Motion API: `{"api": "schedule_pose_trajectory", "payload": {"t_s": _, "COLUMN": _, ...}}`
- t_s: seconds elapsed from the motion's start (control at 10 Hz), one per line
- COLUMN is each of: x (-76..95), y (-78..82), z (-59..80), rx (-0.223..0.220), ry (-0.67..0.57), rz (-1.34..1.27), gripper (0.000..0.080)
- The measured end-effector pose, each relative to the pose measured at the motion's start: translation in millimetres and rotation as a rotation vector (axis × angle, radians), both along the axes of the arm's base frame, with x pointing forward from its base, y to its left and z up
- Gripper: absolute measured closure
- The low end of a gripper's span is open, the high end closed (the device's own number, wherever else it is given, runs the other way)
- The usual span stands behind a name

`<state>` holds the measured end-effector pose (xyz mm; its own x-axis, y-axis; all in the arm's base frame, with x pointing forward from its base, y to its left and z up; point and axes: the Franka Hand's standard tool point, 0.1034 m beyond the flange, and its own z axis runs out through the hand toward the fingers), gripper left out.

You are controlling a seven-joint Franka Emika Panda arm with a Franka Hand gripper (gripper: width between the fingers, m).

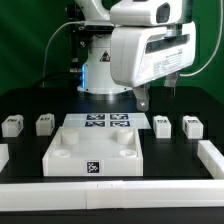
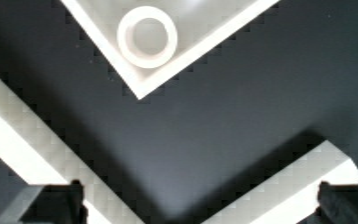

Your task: Assemble one leg

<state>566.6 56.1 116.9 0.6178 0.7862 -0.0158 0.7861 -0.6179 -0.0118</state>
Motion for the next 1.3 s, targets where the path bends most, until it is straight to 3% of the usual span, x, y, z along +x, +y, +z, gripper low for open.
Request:
{"api": "schedule_pose_trajectory", "payload": {"t_s": 0.4, "x": -1.8, "y": -1.0, "z": -1.1, "rx": 0.000, "ry": -0.003, "rz": 0.005, "gripper": 0.0150}}
{"api": "schedule_pose_trajectory", "payload": {"t_s": 1.0, "x": -76.9, "y": -35.7, "z": -34.7, "rx": 0.003, "ry": 0.030, "rz": 0.164, "gripper": 0.0150}}
{"api": "schedule_pose_trajectory", "payload": {"t_s": 1.3, "x": -74.4, "y": -34.9, "z": -33.9, "rx": 0.003, "ry": 0.026, "rz": 0.164, "gripper": 0.0150}}
